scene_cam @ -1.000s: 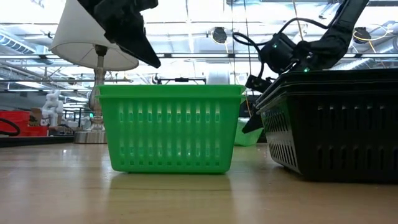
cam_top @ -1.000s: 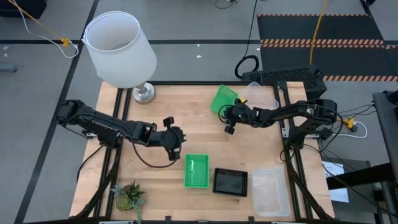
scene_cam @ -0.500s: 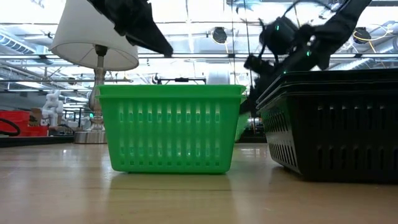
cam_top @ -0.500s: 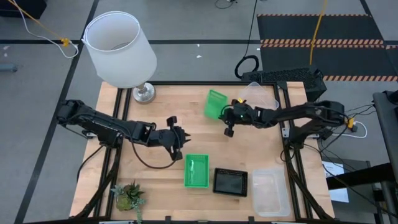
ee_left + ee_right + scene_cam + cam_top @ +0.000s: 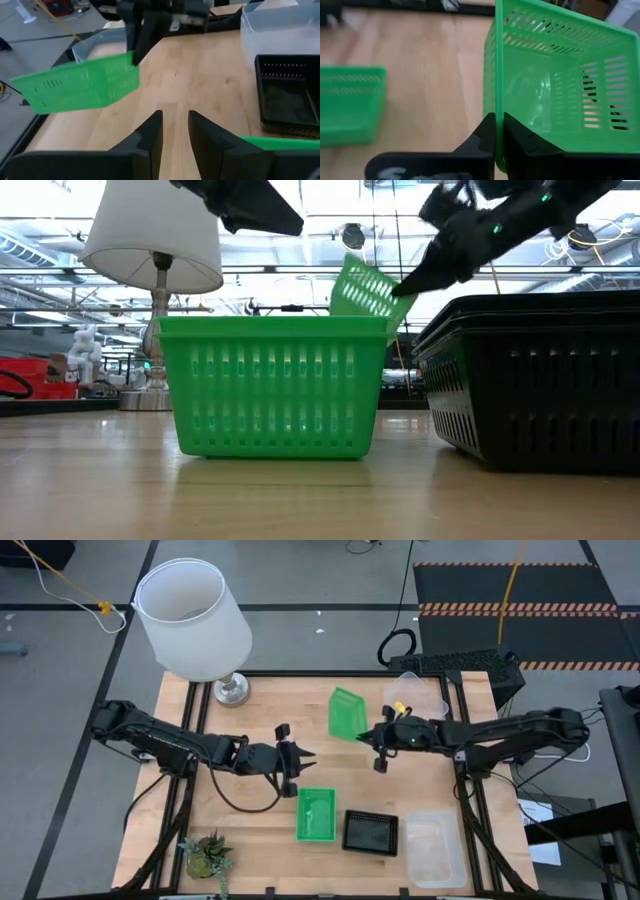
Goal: Stack baskets by color
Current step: Stack the top green bin on top of the bottom stacked green bins
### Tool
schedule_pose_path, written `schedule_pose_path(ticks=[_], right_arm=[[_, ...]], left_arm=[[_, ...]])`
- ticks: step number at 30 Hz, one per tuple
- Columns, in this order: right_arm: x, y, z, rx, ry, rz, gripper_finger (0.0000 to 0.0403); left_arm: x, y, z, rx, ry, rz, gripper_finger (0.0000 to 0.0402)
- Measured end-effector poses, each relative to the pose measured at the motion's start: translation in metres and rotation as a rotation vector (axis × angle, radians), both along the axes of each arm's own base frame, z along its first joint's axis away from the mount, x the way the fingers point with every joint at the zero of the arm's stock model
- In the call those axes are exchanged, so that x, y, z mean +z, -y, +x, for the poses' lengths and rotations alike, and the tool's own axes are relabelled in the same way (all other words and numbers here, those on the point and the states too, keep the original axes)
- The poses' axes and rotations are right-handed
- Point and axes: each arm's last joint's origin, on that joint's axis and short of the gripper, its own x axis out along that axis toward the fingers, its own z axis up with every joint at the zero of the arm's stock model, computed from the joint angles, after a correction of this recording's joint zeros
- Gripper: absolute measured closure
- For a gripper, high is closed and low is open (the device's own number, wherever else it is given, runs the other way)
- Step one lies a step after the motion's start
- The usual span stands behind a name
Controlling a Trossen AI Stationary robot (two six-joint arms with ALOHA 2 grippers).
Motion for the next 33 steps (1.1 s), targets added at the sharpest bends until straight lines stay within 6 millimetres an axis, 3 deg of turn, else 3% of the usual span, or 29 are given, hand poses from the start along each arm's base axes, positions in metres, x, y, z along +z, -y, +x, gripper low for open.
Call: schedule_pose_path(ticks=[8,19,24,33], right_arm=[[0.018,-0.016,-0.004,-0.010,-0.022,0.050,0.0393],[0.023,-0.036,0.033,0.047,-0.095,0.061,0.0393],[0.021,-0.045,0.059,0.086,-0.129,0.037,0.0392],[0.018,-0.062,0.091,0.153,-0.174,-0.022,0.0392]], left_arm=[[0.005,-0.001,0.002,0.018,0.055,0.037,0.0253],[0.009,0.000,0.005,0.020,0.100,0.042,0.0136],[0.007,0.005,0.010,-0.004,0.122,0.106,0.0130],[-0.011,0.010,0.015,-0.029,0.013,0.187,0.0167]])
